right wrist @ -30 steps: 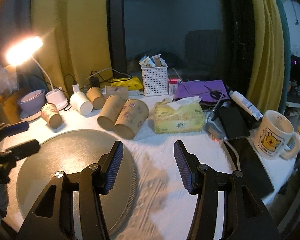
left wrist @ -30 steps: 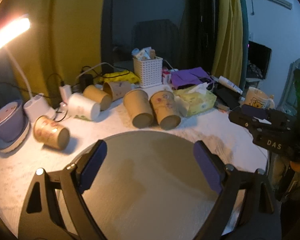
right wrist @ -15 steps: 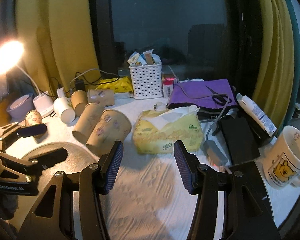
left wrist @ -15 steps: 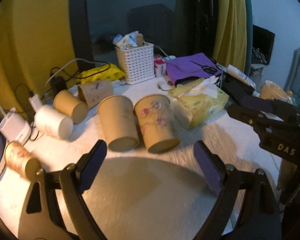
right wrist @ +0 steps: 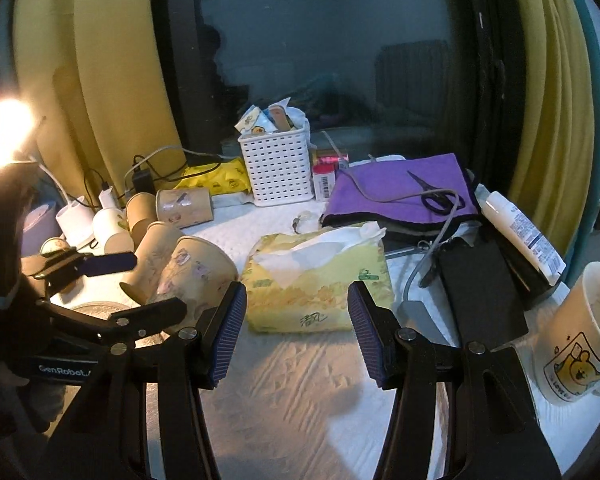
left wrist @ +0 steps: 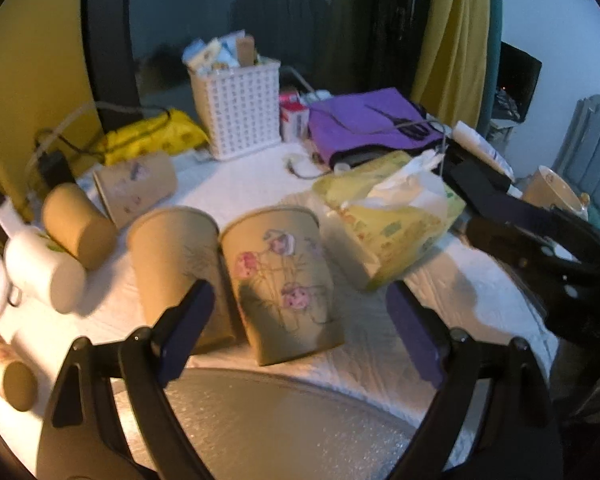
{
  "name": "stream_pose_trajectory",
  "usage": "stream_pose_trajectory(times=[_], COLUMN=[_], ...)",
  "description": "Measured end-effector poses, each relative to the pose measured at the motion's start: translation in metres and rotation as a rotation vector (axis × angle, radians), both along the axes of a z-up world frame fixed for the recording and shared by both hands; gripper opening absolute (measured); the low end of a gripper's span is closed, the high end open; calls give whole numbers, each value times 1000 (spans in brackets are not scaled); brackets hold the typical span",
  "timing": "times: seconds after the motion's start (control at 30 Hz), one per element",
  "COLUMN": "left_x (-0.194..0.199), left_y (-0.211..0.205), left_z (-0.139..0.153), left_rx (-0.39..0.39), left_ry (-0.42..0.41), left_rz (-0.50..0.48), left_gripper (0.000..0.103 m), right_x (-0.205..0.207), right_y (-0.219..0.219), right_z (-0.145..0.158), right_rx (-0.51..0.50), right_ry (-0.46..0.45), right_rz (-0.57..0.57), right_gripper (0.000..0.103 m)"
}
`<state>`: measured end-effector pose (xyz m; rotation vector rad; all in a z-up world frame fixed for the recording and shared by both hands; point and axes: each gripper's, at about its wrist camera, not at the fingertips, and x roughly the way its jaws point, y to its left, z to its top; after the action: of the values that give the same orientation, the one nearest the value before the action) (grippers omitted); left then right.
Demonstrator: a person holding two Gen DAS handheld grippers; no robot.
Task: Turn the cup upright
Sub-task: 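Reach the left gripper to the tan cup with pink drawings and close, then lift the drawn cup with the left gripper and carry it over the mat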
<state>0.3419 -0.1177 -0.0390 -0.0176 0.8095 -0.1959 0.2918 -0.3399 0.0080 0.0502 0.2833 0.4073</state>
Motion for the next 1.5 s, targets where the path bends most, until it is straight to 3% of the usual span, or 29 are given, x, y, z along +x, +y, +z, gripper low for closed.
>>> stream_pose_trajectory(times=[0.07,0.27,0.33,0.73,1.13,1.5], left_x=[6,17,19,-8,-73,-140], left_y=[-2,-7,-4,6,38,72], left_z=[-5,-18,-24,-9,26,32], left_rx=[-8,22,17,-24,-68,-78], left_ry=[32,68,92,52,-63,-153], left_rz=[-10,-14,-6,-39,-62,-47], left_gripper=[78,75,63,61,61,61], right_x=[1,4,4,-10,-59,-114], right_y=[-1,-5,-5,3,19,43], right_z=[-1,-4,-5,-4,9,21], right_rx=[5,17,17,19,18,38], right_ry=[2,15,20,30,10,-17], right_rz=[0,-1,-4,-13,-5,65], right_gripper=[56,56,56,56,56,56])
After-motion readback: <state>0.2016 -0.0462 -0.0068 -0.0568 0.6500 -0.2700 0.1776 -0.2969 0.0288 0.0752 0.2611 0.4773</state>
